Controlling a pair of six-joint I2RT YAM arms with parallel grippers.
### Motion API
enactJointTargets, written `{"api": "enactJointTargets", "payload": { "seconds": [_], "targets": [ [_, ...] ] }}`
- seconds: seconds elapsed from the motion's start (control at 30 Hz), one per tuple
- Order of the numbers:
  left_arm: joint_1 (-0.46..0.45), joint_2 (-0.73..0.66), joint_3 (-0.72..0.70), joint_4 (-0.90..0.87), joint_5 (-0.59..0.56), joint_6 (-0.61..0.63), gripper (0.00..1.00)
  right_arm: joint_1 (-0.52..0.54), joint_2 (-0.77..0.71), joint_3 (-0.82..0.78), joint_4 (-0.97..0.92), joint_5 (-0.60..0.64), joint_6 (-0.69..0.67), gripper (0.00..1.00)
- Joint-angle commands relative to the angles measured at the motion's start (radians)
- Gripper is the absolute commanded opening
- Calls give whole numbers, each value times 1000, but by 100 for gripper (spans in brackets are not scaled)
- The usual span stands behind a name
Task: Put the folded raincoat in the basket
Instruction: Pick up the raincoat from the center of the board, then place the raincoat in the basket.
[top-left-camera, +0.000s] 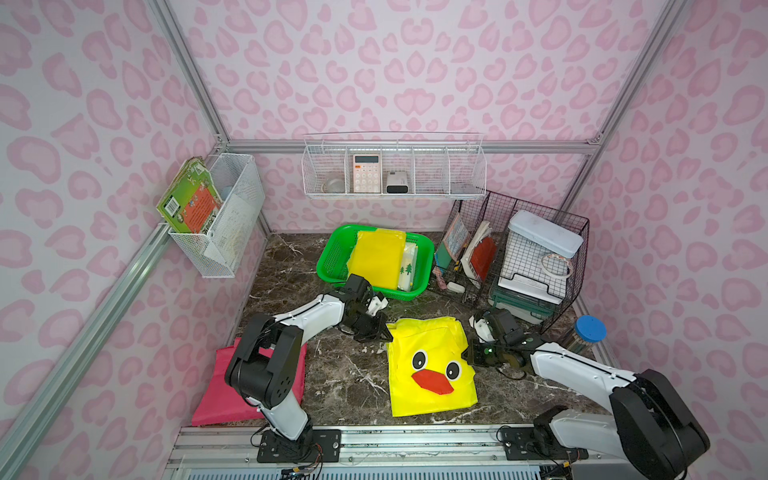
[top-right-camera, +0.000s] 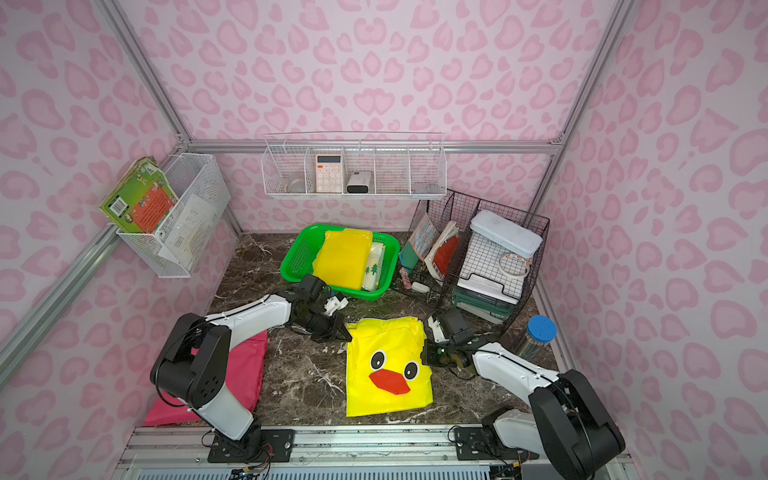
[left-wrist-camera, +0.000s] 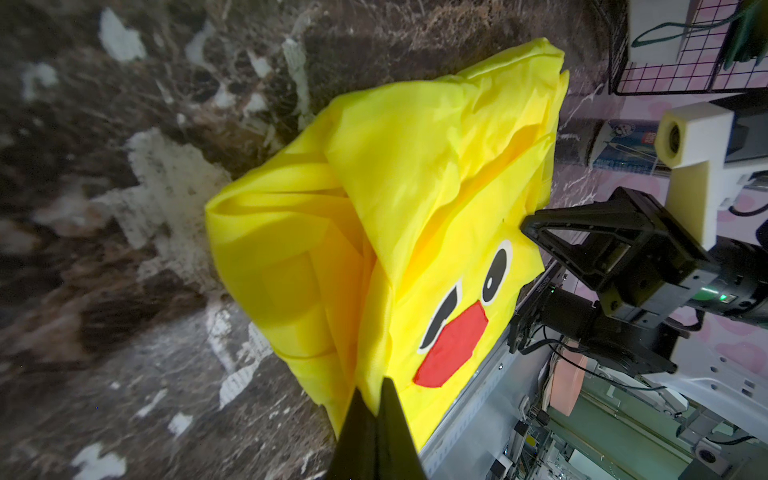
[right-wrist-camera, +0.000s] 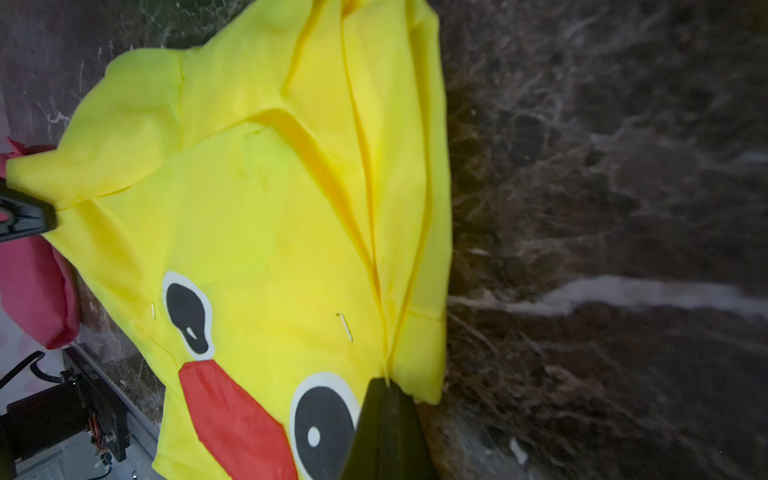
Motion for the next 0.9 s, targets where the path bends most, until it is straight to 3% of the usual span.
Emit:
{"api": "enactJointTargets", "payload": {
  "seconds": [0.0, 0.53, 0.87],
  "targets": [
    [1, -28, 4, -26, 30, 14, 0, 1, -20, 12, -20, -26, -2, 0],
    [13, -254, 102, -212, -1, -2, 0, 27, -144, 207, -167, -108, -5, 0],
    [187, -165, 311, -249, 33, 18, 0, 49, -30, 383, -74, -149, 29, 0]
  ]
}}
